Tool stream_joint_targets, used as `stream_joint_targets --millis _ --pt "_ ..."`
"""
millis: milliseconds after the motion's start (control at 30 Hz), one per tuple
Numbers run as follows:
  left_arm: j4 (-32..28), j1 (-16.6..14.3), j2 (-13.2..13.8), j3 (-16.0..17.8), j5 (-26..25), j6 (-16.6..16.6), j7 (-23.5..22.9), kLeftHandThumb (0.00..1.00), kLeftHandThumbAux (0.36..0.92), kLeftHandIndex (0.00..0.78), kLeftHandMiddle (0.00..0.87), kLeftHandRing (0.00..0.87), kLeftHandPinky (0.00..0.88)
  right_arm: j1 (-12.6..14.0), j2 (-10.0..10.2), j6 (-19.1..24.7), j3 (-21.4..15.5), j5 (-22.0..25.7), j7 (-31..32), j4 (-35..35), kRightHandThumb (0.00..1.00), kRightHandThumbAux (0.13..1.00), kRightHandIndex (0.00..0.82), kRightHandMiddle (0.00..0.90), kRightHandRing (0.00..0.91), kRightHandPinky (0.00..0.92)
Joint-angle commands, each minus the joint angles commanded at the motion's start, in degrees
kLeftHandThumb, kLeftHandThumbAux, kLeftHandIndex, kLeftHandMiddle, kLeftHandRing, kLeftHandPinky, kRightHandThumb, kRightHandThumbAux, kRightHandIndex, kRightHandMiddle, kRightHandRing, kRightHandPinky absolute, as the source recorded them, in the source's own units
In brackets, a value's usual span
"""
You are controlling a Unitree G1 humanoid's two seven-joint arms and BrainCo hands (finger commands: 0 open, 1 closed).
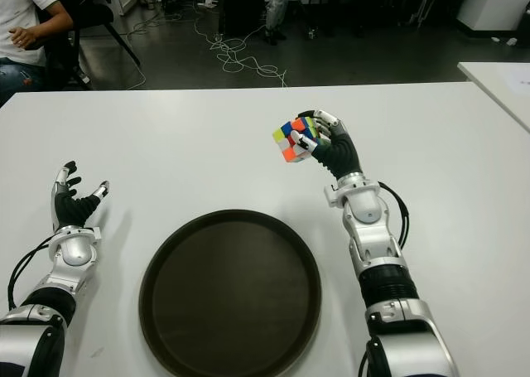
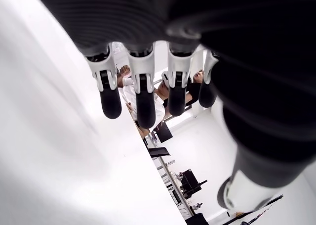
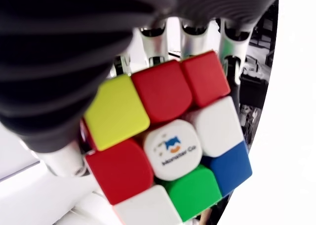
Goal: Pick up the Rubik's Cube and put it in the plate
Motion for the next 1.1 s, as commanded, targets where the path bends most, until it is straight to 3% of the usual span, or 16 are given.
stream_joint_targets --millis 333,767,933,1100 --pt "-0.1 0.1 -0.1 0.4 -0.5 -0.8 -0.5 0.013 0.747 0.102 0.138 0.154 0.183 0.0 0.3 3.3 -0.4 1.0 1.1 -0.7 0.703 0.719 0.437 0.779 0.791 0.774" --pt "-0.1 0.1 0.2 -0.5 0.7 -0.2 0.4 0.0 0.722 0.096 0.152 0.175 0.21 1.7 0.6 14.7 2.1 4.0 10.0 -7.0 0.707 0.717 0.44 0.784 0.791 0.786" --pt "-0.2 0.1 0.4 -0.9 1.2 -0.2 1.0 0.0 0.733 0.098 0.161 0.184 0.227 2.1 -1.0 13.7 4.4 1.7 13.4 -8.0 0.705 0.717 0.44 0.792 0.796 0.782" --pt "-0.2 0.2 0.3 -0.8 1.1 -0.5 0.9 0.0 0.742 0.1 0.153 0.166 0.18 2.4 -2.0 12.7 5.9 -0.5 14.2 -8.4 0.704 0.717 0.44 0.802 0.806 0.789"
